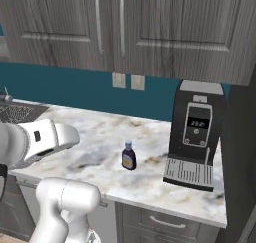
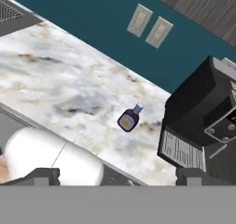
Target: Place the condiment bottle and mayonnaise from the counter to the top shelf of the fridge. If the existing items in the fridge are on the top shelf, move them to other shelves.
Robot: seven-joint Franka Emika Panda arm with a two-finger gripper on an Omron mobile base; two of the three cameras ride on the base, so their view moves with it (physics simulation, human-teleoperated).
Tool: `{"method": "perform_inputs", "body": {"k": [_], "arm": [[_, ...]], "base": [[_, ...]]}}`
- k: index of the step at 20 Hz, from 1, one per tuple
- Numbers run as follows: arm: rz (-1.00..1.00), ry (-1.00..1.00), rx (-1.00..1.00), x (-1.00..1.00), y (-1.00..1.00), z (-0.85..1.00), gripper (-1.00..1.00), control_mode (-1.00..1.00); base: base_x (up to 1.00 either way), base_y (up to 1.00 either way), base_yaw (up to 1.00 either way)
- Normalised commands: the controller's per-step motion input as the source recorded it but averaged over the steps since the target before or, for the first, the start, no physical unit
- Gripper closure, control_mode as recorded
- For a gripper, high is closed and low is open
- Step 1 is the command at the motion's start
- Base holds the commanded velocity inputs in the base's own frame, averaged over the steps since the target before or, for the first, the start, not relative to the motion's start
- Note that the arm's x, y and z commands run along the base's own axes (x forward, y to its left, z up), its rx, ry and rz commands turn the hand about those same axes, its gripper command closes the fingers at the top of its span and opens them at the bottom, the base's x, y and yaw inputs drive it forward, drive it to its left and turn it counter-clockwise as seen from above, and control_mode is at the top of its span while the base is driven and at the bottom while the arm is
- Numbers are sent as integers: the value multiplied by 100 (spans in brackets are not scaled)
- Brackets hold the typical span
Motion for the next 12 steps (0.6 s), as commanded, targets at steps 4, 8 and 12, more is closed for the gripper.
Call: {"method": "perform_inputs", "body": {"k": [4,8,12], "arm": [[-2,36,0,81,-40,-29,-100,-100],[0,30,8,82,-56,-18,-100,-100],[0,18,15,56,-61,-56,-100,-100]], "base": [[0,0,0],[0,0,0],[0,0,0]]}}
